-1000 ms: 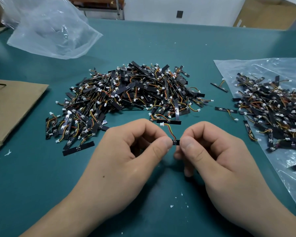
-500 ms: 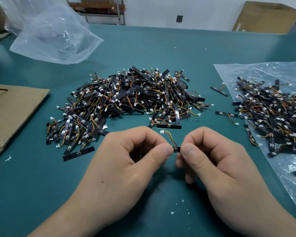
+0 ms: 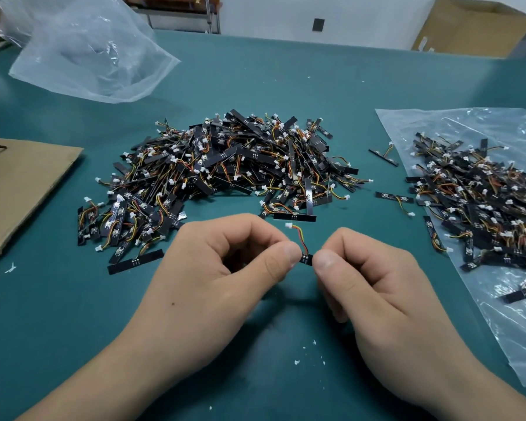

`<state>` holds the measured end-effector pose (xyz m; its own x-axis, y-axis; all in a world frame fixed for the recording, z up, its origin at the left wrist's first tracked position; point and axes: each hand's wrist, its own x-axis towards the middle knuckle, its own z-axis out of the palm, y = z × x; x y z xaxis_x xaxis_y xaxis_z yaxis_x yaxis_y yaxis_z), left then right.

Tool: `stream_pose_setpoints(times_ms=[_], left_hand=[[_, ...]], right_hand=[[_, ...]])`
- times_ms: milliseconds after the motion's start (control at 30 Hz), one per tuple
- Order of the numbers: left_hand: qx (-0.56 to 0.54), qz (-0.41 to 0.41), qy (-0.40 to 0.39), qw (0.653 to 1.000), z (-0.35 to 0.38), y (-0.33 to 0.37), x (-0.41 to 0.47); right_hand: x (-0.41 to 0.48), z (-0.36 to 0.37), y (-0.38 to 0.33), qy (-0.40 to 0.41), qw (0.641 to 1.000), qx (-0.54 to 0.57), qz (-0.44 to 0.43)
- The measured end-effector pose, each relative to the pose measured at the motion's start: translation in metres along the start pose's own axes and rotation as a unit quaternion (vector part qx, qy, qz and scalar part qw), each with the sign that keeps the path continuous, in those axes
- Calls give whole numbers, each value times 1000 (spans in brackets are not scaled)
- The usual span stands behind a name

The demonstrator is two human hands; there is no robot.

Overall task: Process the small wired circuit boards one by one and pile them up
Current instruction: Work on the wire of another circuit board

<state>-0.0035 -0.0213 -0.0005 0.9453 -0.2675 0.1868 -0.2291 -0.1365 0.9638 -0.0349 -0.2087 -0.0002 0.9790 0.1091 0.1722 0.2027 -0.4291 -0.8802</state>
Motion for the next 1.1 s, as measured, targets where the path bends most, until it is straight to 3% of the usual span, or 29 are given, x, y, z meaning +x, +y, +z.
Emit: stream_pose_setpoints(times_ms=[133,233,433,600,667,733,867,933,1100], left_hand=[[-13,10,25,1000,-1,-1,1],[-65,-21,66,995,-3,-6,6],[-74,-43,74,994,-3,-6,7],[-42,-38,69,996,-4,-6,7],[-35,-39,69,996,-4,-7,7],[-29,-39,69,996,-4,-7,7],[-22,-37,64,997,-3,-7,7],[-15,-38,61,997,-3,-7,7],[-11,-34,57,998,-3,-5,6]], right_hand=[[1,-2,0,-19,999,41,3],[3,-3,0,11,992,115,42],[5,-4,2,41,988,139,48],[5,-4,6,127,972,196,7],[6,-3,9,144,982,118,11],[4,0,12,140,990,-33,16],[4,7,8,12,955,-291,59],[5,9,5,-14,940,-338,54],[4,6,2,-10,951,-304,51]])
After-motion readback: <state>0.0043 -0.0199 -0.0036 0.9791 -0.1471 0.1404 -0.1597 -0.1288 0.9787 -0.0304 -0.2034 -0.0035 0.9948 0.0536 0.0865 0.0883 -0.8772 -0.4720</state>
